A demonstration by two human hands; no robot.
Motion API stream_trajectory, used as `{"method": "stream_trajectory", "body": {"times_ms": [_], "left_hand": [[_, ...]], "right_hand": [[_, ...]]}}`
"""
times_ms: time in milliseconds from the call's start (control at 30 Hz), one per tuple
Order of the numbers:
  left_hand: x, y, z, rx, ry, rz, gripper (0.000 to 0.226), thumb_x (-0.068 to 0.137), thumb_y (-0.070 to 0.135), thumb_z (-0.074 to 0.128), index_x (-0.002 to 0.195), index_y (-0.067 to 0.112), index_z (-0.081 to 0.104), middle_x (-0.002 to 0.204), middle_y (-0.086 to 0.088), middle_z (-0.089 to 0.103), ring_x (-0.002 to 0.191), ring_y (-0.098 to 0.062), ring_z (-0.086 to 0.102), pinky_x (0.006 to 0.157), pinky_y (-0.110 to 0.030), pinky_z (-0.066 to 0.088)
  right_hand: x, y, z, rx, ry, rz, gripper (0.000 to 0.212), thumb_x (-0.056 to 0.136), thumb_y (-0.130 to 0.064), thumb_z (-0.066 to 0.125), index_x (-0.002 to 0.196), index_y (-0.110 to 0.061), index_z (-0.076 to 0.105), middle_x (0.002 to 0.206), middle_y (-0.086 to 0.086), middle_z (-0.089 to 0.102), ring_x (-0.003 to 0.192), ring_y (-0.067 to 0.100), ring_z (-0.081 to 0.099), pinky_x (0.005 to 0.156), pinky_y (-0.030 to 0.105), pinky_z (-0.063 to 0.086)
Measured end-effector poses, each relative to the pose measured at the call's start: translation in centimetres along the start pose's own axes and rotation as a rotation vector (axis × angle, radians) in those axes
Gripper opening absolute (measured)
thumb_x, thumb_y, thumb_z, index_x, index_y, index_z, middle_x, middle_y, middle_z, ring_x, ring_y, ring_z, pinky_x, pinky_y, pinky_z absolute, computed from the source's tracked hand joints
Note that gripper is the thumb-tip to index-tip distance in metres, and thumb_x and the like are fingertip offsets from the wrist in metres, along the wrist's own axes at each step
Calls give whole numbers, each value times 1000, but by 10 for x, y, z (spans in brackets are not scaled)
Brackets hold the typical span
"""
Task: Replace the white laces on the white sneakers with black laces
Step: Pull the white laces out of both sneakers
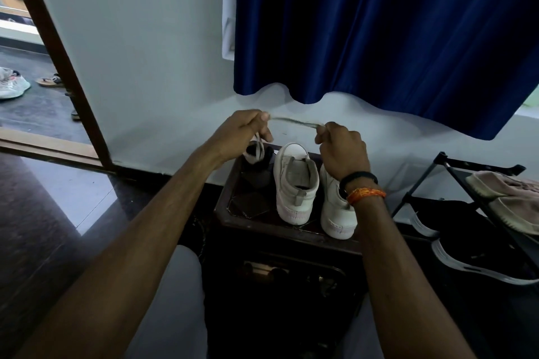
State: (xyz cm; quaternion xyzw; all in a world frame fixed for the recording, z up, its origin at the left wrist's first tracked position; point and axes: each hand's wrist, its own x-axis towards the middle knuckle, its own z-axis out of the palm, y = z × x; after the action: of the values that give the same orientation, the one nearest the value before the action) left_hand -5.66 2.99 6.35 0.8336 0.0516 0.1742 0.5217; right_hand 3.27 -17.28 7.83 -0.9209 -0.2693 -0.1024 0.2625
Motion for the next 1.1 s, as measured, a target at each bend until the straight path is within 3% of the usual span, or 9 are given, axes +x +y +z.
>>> {"method": "stream_trajectory", "body": {"times_ms": [133, 267, 400, 500, 700, 800, 867, 967, 1100], "left_hand": [[0, 3, 9, -388, 162, -1, 37, 108, 34, 43, 80, 12, 54, 58, 4, 43, 56, -12, 50, 70, -34, 55], [-1, 8, 15, -703, 210, -89, 36, 107, 34, 44, 81, 11, 53, 59, 4, 35, 45, -5, 28, 40, -17, 29], [1, 10, 21, -897, 297, -123, 36, 107, 31, 45, 79, 11, 58, 82, -4, 61, 69, -11, 56, 74, -28, 50], [-3, 9, 23, -1133, 177, -146, 35, 107, 31, 43, 83, 9, 56, 106, -18, 68, 97, -28, 67, 103, -44, 51], [-10, 5, 28, -1241, 225, -203, 37, 107, 30, 42, 76, 13, 51, 67, -2, 55, 62, -13, 57, 75, -32, 55], [-14, 5, 28, -1179, 258, -206, 36, 107, 30, 43, 76, 13, 51, 64, 0, 49, 55, -11, 49, 65, -28, 50], [-17, 8, 30, -1156, 251, -218, 36, 107, 30, 42, 76, 13, 50, 66, -1, 47, 56, -12, 47, 63, -26, 50], [-20, 13, 35, -1171, 235, -244, 37, 108, 28, 41, 76, 12, 50, 65, -1, 47, 54, -12, 48, 61, -25, 52], [-22, 12, 37, -1165, 245, -258, 37, 108, 28, 41, 76, 12, 49, 65, -1, 45, 57, -13, 44, 56, -22, 51]], "right_hand": [[-9, -8, 9, 196, -158, -53, 25, 98, -13, 47, 80, -22, 61, 76, -2, 69, 90, 29, 65, 85, 40, 51], [-21, -19, 22, 260, -231, -130, 25, 99, -13, 48, 86, -17, 68, 68, -14, 59, 81, 20, 61, 77, 35, 49], [-31, -33, 34, 364, -263, -129, 36, 105, -34, 45, 75, -27, 62, 62, -8, 62, 63, 12, 57, 74, 41, 53], [-38, -42, 40, 357, -302, -120, 37, 106, -39, 43, 78, -23, 63, 65, -6, 65, 63, 11, 61, 79, 42, 53], [-38, -42, 49, 47, -208, -177, 34, 103, -40, 48, 85, -13, 58, 103, 13, 65, 99, 32, 60, 74, 35, 37], [-42, -40, 52, 12, -11, -135, 48, 93, -55, 58, 107, -10, 61, 114, 9, 55, 106, 28, 50, 88, 41, 45], [-41, -47, 44, 147, -53, -126, 51, 94, -60, 53, 120, -16, 56, 117, 1, 58, 107, 18, 51, 91, 27, 43], [-40, -60, 42, 488, -359, -21, 38, 104, -49, 42, 128, -19, 48, 96, -7, 63, 78, 3, 58, 67, 3, 38], [-40, -59, 65, 834, -380, 36, 23, 106, -34, 48, 104, -12, 57, 66, -1, 64, 58, 18, 63, 57, 33, 51]]}}
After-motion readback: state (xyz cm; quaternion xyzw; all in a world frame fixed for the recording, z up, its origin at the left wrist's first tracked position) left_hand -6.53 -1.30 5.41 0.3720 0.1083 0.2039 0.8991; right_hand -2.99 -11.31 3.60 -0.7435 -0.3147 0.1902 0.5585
